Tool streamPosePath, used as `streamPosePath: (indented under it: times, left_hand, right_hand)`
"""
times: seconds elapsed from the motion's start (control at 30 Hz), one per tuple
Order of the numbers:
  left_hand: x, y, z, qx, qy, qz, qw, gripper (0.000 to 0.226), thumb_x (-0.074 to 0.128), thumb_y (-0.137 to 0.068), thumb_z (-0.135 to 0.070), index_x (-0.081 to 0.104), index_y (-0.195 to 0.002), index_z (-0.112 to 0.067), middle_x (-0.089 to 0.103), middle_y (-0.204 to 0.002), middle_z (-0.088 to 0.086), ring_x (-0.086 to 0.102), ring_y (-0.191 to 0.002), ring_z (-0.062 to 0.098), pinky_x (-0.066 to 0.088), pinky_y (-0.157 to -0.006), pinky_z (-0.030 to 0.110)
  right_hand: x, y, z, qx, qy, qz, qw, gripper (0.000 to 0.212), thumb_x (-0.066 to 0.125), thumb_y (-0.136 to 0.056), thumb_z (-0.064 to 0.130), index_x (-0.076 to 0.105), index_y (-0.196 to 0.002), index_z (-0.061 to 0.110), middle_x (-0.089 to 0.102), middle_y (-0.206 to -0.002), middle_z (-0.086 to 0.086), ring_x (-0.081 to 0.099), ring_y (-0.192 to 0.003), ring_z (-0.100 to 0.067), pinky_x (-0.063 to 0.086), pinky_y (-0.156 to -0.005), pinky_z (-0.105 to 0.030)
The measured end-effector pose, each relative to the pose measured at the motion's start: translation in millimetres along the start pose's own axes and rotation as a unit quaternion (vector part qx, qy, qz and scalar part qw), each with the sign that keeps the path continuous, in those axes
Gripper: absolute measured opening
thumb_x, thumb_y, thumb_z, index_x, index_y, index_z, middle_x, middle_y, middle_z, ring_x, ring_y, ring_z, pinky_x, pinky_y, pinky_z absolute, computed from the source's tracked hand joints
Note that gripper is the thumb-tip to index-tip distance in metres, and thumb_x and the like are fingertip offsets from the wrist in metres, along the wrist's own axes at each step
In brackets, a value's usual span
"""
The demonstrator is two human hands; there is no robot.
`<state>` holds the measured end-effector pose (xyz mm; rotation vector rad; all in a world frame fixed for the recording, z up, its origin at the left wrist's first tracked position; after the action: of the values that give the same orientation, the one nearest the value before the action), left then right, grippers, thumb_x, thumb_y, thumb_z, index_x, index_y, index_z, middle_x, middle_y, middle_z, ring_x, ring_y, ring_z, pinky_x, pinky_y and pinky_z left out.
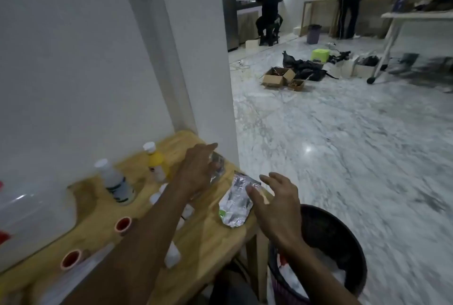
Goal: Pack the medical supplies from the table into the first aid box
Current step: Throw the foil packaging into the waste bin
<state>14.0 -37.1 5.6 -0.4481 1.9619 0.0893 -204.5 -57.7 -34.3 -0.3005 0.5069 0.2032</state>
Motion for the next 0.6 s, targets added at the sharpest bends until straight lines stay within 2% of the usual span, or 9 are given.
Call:
streamPosePath:
  times: [0.13,0.27,0.37,0.4,0.47,0.5,0.53,0.6]
  left_hand:
    - [5,-7,6,-0.001,-0.032,0.017,0.999,0.048,0.061,-0.091,-0.027,0.052,-0.136,-0.013,0.051,-0.139,0.013,0.044,-0.130,0.034,0.037,-0.106,0.040]
    - [8,-7,6,-0.009,-0.036,-0.004,0.999,0.034,0.061,-0.091,-0.022,0.058,-0.123,-0.011,0.056,-0.129,0.013,0.049,-0.120,0.034,0.043,-0.095,0.039]
    - [11,-10,10,-0.026,-0.034,0.006,0.999,0.046,0.059,-0.092,-0.027,0.050,-0.134,-0.009,0.056,-0.131,0.015,0.047,-0.125,0.035,0.042,-0.097,0.041]
    - [13,-11,11,-0.033,-0.041,0.015,0.999,0.042,0.058,-0.092,-0.029,0.053,-0.130,-0.011,0.058,-0.126,0.014,0.048,-0.123,0.036,0.042,-0.096,0.040]
    - [13,-12,12,-0.044,-0.055,0.013,0.997,0.014,0.058,-0.091,-0.035,0.059,-0.094,-0.021,0.060,-0.102,0.009,0.052,-0.113,0.037,0.039,-0.084,0.037]
    - [13,-11,10,-0.049,-0.059,0.011,0.997,0.016,0.058,-0.090,-0.037,0.054,-0.083,-0.023,0.057,-0.095,0.005,0.052,-0.109,0.035,0.036,-0.080,0.036]
    - [13,-11,9,-0.060,-0.055,0.014,0.997,0.016,0.058,-0.091,-0.037,0.055,-0.085,-0.022,0.057,-0.098,0.004,0.049,-0.111,0.033,0.034,-0.079,0.035]
    - [13,-9,5,-0.074,-0.041,0.001,0.996,0.024,0.058,-0.092,-0.034,0.056,-0.109,-0.017,0.056,-0.114,0.005,0.042,-0.117,0.030,0.036,-0.083,0.037]
  right_hand:
    - [6,-2,-4,0.006,-0.007,-0.007,1.000,0.037,0.065,-0.085,0.048,0.071,-0.110,0.022,0.058,-0.131,0.006,0.043,-0.123,-0.013,0.038,-0.103,-0.035]
    - [8,-4,-3,0.000,-0.032,-0.018,0.999,0.027,0.068,-0.085,0.043,0.074,-0.102,0.023,0.060,-0.126,0.009,0.044,-0.121,-0.009,0.034,-0.097,-0.026]
    - [7,-5,-4,0.003,-0.058,-0.026,0.998,0.022,0.071,-0.084,0.040,0.075,-0.097,0.022,0.062,-0.123,0.011,0.047,-0.120,-0.009,0.034,-0.094,-0.026]
    - [7,-6,-4,0.005,-0.066,-0.027,0.997,0.020,0.071,-0.084,0.039,0.075,-0.095,0.022,0.062,-0.121,0.011,0.047,-0.119,-0.009,0.034,-0.092,-0.025]
    - [6,-7,-5,0.011,-0.080,-0.024,0.996,0.018,0.071,-0.084,0.037,0.074,-0.093,0.022,0.062,-0.120,0.012,0.048,-0.119,-0.009,0.034,-0.090,-0.024]
    - [5,-8,-5,0.014,-0.085,-0.023,0.996,0.017,0.071,-0.085,0.037,0.074,-0.093,0.022,0.062,-0.120,0.013,0.048,-0.119,-0.008,0.033,-0.090,-0.023]
    - [4,-8,-6,0.018,-0.088,-0.022,0.996,0.017,0.071,-0.085,0.036,0.074,-0.092,0.022,0.062,-0.119,0.013,0.048,-0.119,-0.007,0.033,-0.090,-0.022]
    - [2,-10,-6,0.023,-0.094,-0.025,0.995,0.017,0.071,-0.085,0.036,0.074,-0.092,0.021,0.062,-0.117,0.014,0.049,-0.118,-0.007,0.033,-0.089,-0.020]
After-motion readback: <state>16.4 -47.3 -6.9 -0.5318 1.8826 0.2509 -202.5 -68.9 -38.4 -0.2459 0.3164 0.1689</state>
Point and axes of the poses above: each hand's wrist, its own y-axis away from the middle knuckle, its own x-axis out of the palm, z = x × y, the point moved 4 cm from there along -y, towards the middle knuckle
